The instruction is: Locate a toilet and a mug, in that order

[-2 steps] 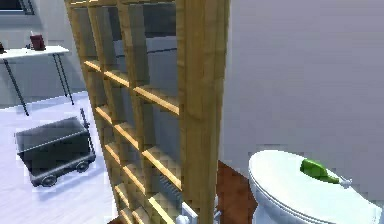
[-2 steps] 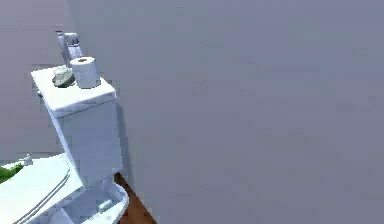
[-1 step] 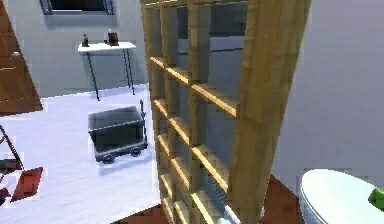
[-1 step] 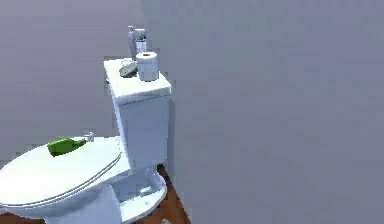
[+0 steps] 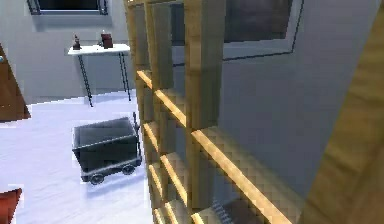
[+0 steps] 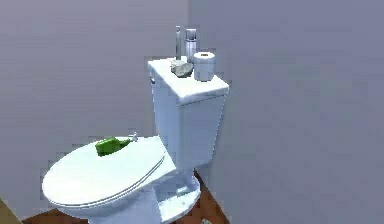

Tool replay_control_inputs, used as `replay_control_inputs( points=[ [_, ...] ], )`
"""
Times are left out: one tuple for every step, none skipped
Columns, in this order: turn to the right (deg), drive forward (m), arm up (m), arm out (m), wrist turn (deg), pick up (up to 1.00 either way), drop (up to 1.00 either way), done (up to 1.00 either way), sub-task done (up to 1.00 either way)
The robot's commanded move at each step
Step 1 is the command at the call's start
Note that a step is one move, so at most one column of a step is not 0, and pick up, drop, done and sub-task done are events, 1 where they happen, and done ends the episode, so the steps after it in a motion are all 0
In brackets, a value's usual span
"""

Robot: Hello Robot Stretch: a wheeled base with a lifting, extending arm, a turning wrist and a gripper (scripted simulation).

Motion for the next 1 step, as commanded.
replay_control_inputs(
  points=[
    [-45.0,0.00,0.00,0.00,0.0,0.00,0.00,0.00,0.00]
  ],
)
